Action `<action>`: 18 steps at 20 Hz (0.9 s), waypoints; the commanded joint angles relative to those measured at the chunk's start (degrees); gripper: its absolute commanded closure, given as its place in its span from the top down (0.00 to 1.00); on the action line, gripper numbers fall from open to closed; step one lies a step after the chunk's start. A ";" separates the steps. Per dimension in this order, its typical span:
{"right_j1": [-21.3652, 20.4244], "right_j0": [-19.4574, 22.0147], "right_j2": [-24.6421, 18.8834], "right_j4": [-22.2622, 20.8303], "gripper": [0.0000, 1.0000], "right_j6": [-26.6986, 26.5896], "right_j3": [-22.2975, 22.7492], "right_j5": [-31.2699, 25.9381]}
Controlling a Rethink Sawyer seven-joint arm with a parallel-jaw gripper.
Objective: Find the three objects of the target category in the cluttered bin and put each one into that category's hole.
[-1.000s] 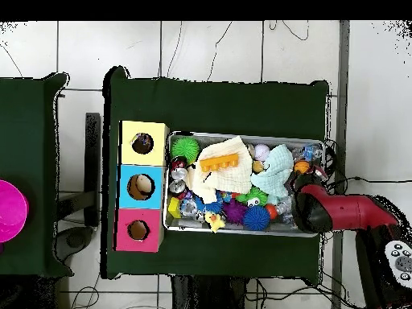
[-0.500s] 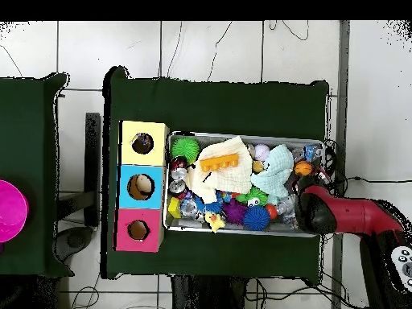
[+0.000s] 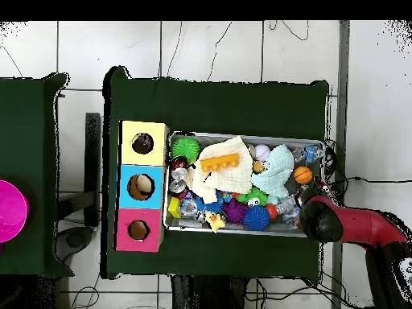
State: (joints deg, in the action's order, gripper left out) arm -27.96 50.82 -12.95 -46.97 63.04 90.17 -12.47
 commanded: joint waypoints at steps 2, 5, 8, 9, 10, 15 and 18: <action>1.51 2.98 -1.02 1.26 1.00 2.48 1.32 -5.45; 2.55 3.69 -1.35 1.27 1.00 2.33 1.59 -5.17; 3.76 4.07 -1.49 1.14 1.00 2.18 1.28 -4.48; 4.26 4.26 -1.70 1.19 1.00 2.02 1.19 -4.48; 4.77 4.46 -1.91 1.24 1.00 1.86 1.10 -4.47; 7.64 7.28 -5.04 2.23 1.00 -0.53 1.34 -5.15; 11.15 10.20 -8.11 2.93 1.00 -2.95 0.64 -6.35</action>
State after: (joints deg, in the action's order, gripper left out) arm -27.32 55.15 -15.96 -44.17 63.04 91.93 -12.48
